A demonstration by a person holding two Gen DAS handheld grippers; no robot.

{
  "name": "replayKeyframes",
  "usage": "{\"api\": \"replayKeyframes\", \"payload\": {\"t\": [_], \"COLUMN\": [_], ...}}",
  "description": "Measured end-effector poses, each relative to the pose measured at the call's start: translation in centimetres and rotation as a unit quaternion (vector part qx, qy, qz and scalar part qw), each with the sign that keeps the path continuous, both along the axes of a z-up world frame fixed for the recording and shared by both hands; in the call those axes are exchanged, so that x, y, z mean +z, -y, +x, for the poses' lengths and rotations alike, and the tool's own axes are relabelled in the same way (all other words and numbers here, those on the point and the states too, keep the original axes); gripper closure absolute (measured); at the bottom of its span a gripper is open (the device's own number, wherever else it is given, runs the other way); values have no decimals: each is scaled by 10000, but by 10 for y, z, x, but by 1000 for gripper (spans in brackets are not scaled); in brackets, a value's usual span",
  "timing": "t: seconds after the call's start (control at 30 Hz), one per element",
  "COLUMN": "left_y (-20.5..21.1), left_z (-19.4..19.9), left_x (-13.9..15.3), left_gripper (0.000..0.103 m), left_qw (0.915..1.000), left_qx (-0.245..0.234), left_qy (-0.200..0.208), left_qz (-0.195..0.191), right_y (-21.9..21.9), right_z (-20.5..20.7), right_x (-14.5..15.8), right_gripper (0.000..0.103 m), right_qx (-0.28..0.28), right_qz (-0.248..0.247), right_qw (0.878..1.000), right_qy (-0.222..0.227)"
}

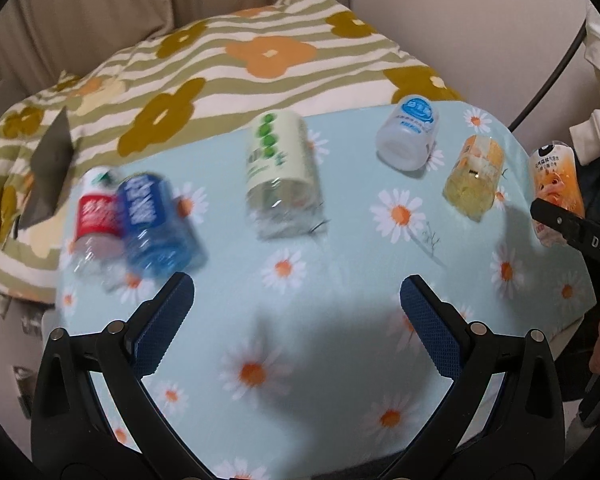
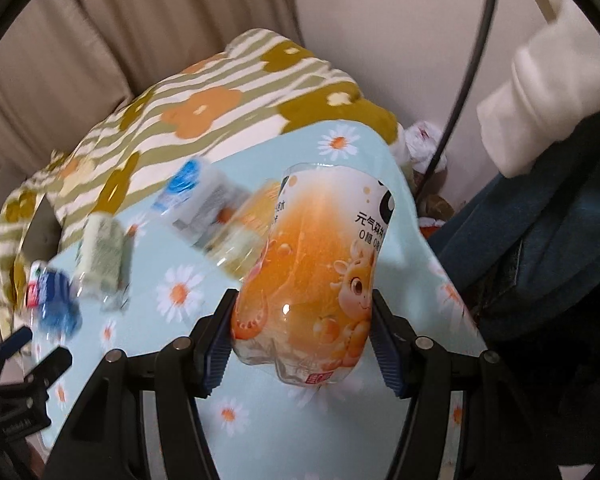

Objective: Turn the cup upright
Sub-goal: 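Lift the orange cup with the right gripper, set it down, open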

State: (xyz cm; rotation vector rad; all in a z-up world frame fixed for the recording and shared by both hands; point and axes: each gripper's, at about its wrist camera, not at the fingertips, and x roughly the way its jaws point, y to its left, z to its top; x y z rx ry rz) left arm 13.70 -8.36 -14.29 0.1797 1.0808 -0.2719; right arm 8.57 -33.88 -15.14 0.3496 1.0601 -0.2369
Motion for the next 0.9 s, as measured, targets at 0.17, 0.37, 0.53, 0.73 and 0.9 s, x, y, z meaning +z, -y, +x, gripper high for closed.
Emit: {"api": "replayKeyframes", "payload": {"t": [0.17,0.37,0.53,0.73,0.9], "left_y": [-42,-90,-124,-152,-164], "left_z": [-28,-64,-86,-100,-102], "left_x": [4,3,-2,-16,-30], "left_gripper": [0,0,0,0,0], "left_qw": [9995,9976,9953,9925,9912], "left_qx": [327,693,966,1222,1316], "left_qy": [38,77,84,-4,-122], "left_qz": [-38,-40,-53,-90,-90], "right_y": [-38,-97,-141,-183,-200], "right_z": [-17,-36,-49,-57,-55], "right_x": [9,9,2,-16,-38], "right_gripper": [46,46,46,46,46], "right_qx": [496,1151,1636,2094,2270], "right_qz": [-53,-3,63,81,55], "right_qw": [9987,9933,9864,9778,9737], "right_qy": [76,129,123,13,-167]}}
